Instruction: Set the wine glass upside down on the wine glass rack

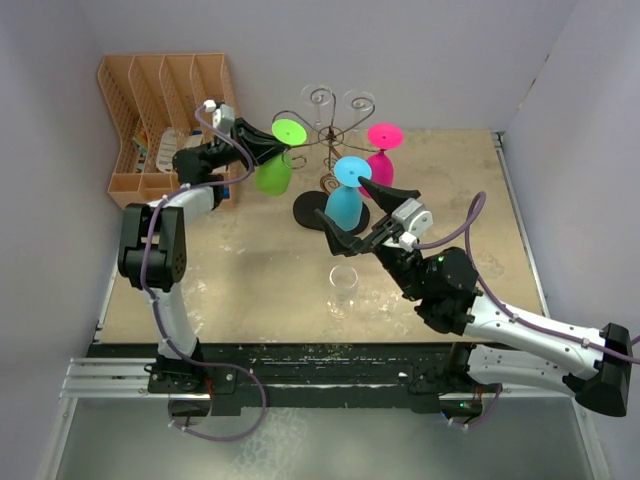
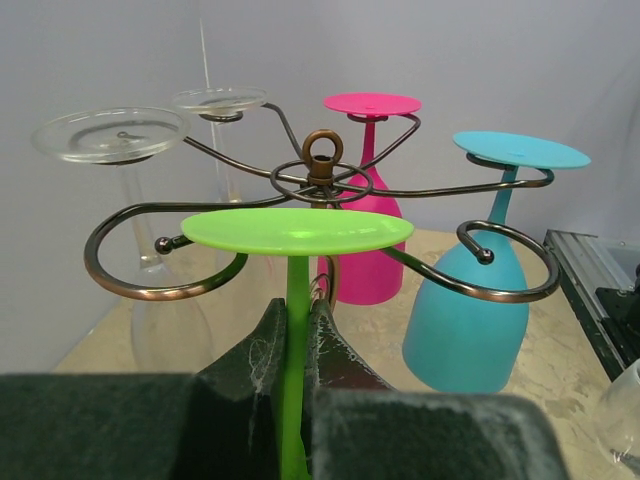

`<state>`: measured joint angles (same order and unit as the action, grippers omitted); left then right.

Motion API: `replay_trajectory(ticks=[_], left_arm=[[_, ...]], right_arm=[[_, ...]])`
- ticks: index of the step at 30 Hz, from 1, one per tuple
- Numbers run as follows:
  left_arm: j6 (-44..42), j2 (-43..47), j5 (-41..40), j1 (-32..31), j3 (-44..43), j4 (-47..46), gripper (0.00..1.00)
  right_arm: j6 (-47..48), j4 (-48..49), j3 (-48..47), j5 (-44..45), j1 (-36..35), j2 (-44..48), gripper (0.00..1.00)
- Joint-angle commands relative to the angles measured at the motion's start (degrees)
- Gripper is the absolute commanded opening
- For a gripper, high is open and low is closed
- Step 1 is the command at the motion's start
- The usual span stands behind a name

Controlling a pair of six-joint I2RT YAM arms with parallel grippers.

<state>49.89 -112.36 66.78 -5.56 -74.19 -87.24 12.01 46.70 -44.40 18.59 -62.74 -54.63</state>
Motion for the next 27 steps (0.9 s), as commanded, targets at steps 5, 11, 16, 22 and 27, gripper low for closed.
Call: replay_trajectory(ticks=[5,11,16,22,27], left_arm=[[-2.5,-2.8,-3.5,-1.2,-3.9,-7.1,0.0],[-3.4,-5.1,-4.9,-2.2,-6.4,-7.1,0.0],[-5.0,-6.2,-5.4,-2.1,-8.5,-6.6,0.0],[-5.4,-7.4,-6.2,-1.3,-10.4,-6.2,0.0],[-6.9,-8.0,-6.8,-0.6,-12.2,-4.7,0.0]], right_arm=[[2.3,1.9,-3.2,1.1,-0.3,-0.7,1.0],[4.9,-0.9,-5.7,0.4,-0.3,-2.1,1.0],[5.7,-1.1,-5.9,0.3,-0.3,-1.6,1.0],[7.3,-2.1,-6.6,-0.3,-0.3,-1.2,1.0],[8.4,-2.9,-7.9,-0.6,-0.3,-1.2,1.0]])
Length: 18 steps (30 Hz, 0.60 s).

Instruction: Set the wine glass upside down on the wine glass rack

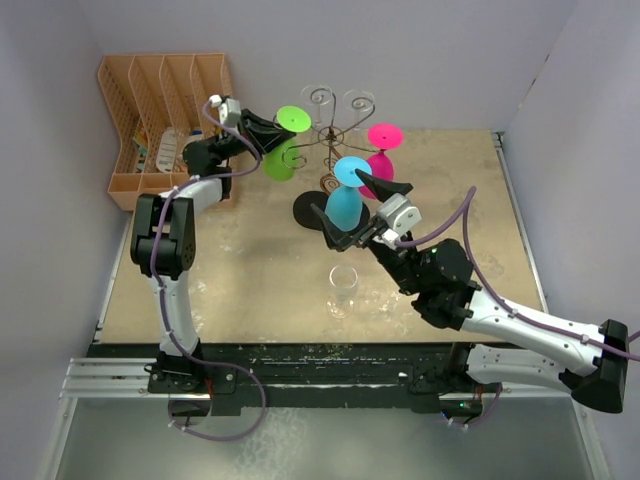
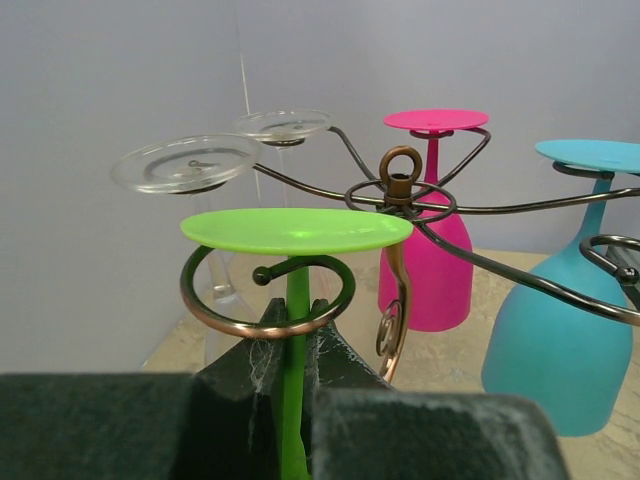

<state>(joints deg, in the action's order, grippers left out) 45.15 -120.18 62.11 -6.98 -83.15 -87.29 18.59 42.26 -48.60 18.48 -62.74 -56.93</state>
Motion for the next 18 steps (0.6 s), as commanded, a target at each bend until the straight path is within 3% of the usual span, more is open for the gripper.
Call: replay_trajectory(ticks=[1,10,18], left_arm=[[-2.3,-0.3,-2.3,1.1,-3.6,-4.5,0.0],[-1.2,-2.0,-3.0,2.8,-7.8,-3.7,0.0],[-0.8,-0.4,-2.4,3.8,-4.9,-5.7,0.0]], right_arm=[[1.7,1.5,-3.8,-0.7,-0.3,1.2,1.0],[1.9,1.8,-3.1,-0.5,-0.3,1.3,1.0],[2.3,2.6,-2.3,-0.2,-0.4,1.2,1.0]])
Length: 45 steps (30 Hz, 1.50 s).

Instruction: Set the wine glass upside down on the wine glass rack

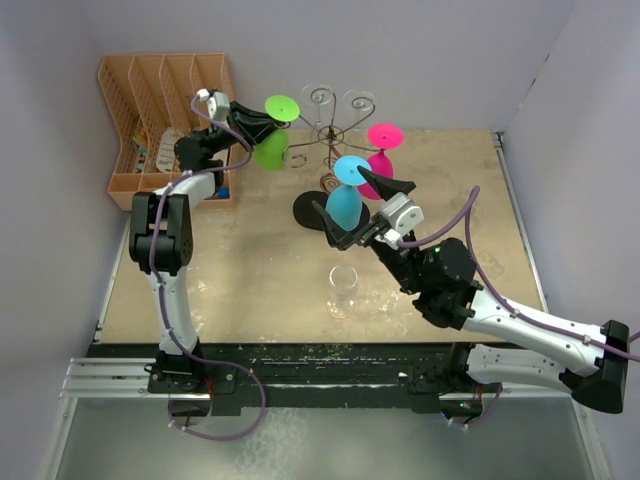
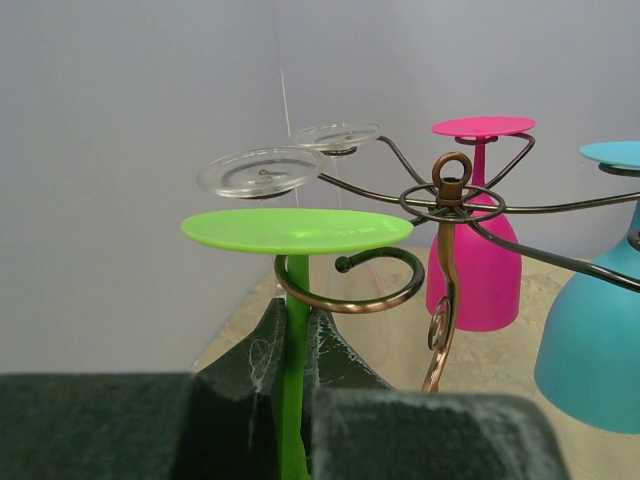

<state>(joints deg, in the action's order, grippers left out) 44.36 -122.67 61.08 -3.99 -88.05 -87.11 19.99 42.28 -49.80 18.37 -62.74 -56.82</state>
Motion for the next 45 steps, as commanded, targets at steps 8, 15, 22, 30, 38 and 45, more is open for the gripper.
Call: replay_trajectory(ticks=[8,15,22,30,38,45], left_arm=[[0.1,4.1,2.2,0.7,3.8,-7.3,0.0],[0.0,5.3,3.0,0.7,4.7,-7.3,0.0],[0.2,6.9,3.6,0.7,6.2,-7.3,0.0],[-1.6,8.7,4.7,-0.4,9.7,-7.3,0.0],[-2.3,9.3,4.6,-1.3,11.4,-7.3,0.24],[-3.9,10.4,4.5,-0.7,12.3,-6.5,1.0]], right_arm=[[2.3,3.5,-0.6,1.2,-0.3,0.4,1.0],[2.8,5.0,0.6,2.0,-0.2,-0.5,1.0],[2.5,5.9,1.2,2.4,-0.2,-0.5,1.0],[2.0,6.2,1.0,1.9,-0.2,-1.2,1.0],[1.7,6.9,1.2,1.8,-0.3,-1.3,1.0],[1.4,7.5,1.4,1.6,-0.2,-0.9,1.0]])
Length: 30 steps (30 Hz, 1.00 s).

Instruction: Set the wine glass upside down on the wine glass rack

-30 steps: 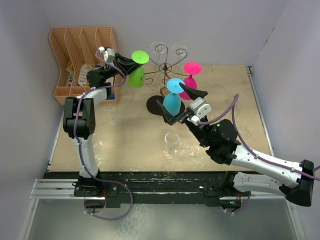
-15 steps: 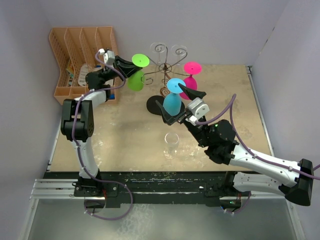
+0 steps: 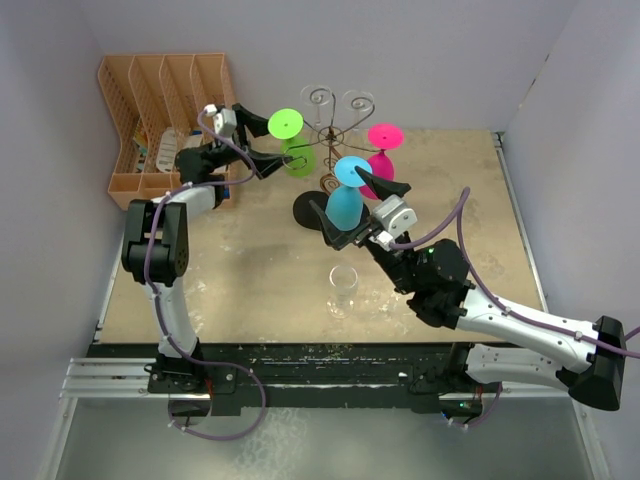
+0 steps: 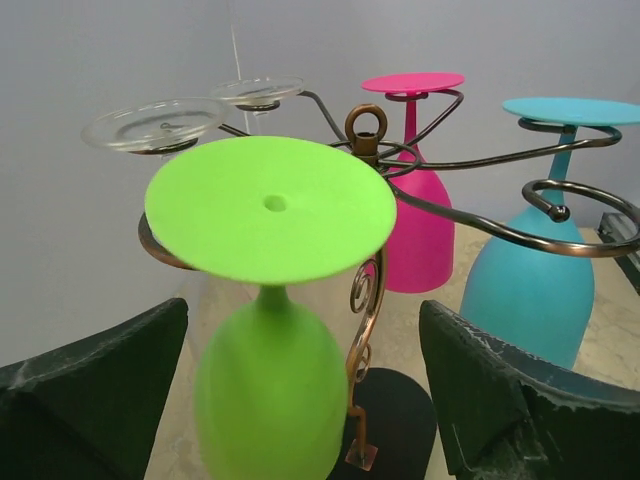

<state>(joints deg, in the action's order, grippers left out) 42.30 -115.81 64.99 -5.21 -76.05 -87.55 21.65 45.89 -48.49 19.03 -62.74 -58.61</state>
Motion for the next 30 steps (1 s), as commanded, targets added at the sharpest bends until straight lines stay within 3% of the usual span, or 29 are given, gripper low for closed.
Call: replay_trajectory(ticks=[1,9,13,16,18,20,21,22,23,26,30], left_arm=[[-2.9,4.0,0.4,0.9,0.9,-5.6,1.0],[-10.3,11.8,1.6,5.2,8.5,2.0,1.0],[-18.4,19.5,2.5,9.2,16.3,10.4,1.0],[-27.4,27.9,4.0,12.0,21.3,27.0,1.0],[-38.5,35.4,3.7,13.3,22.3,45.7,1.0],[-55.6,42.4,2.5,13.5,20.1,72.2,1.0],[-68.2,44.7,2.7,13.8,17.3,86.2,1.0],[-76.3,46.0,1.3,14.0,13.4,101.5,1.0],[-80.1,46.2,-0.2,14.1,10.7,110.7,1.0],[-75.3,49.4,-9.6,14.3,8.3,121.9,1.0],[-68.0,51.6,-16.3,14.3,3.4,135.4,1.0]], right_arm=[[-0.3,3.9,-0.1,0.9,-0.2,0.9,1.0],[0.0,3.7,-0.2,0.7,-0.3,2.2,1.0],[-0.4,2.4,-1.1,1.3,-0.2,2.5,1.0],[-3.0,-6.3,-3.8,2.7,-0.2,3.0,1.0],[-5.3,-12.6,-5.3,3.0,-0.2,3.5,1.0],[-7.8,-20.1,-6.5,4.7,-0.2,4.3,1.0],[-9.7,-24.2,-7.3,6.4,-0.3,4.8,1.0],[-13.6,-29.5,-8.5,7.1,-0.2,5.1,1.0],[-18.5,-36.0,-11.2,7.4,-0.2,5.2,1.0],[-27.0,-52.5,-16.5,11.1,-0.3,6.2,1.0],[-44.7,-64.1,-15.3,12.9,-0.2,12.1,1.0]])
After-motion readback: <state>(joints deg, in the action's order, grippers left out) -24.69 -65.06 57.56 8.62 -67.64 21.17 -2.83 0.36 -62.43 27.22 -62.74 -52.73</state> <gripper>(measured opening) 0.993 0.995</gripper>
